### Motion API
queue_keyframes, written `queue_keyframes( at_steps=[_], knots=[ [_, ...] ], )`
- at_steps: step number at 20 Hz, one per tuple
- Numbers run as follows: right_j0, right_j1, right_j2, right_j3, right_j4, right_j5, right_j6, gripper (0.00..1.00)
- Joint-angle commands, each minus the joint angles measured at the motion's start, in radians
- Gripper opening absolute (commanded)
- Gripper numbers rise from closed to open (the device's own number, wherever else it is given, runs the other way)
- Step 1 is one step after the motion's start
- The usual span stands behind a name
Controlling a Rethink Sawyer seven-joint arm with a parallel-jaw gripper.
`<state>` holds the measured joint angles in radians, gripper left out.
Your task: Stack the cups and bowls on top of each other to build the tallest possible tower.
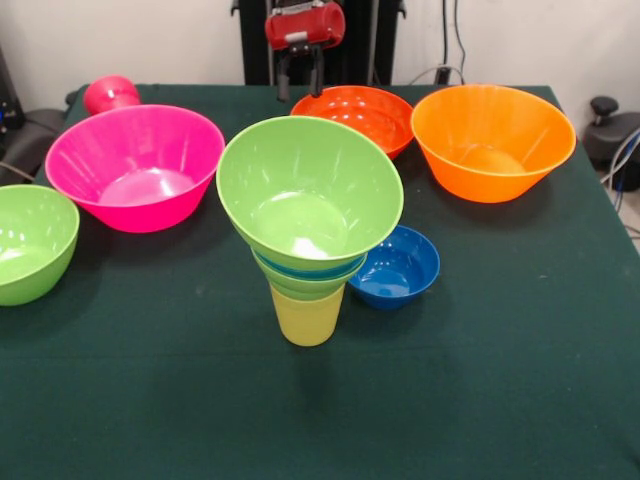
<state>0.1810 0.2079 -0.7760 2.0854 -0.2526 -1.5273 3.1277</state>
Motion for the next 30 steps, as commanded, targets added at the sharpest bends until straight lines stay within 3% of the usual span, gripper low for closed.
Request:
queue_keyframes(
  at_steps=[1, 30],
  knots=[
    [-0.015, 0.156, 0.186, 0.024, -0.180, 0.290, 0.003, 1.00],
    [0.001, 0.159, 0.266, 0.003, -0.212, 0.324, 0.043, 1.00]
  ],
)
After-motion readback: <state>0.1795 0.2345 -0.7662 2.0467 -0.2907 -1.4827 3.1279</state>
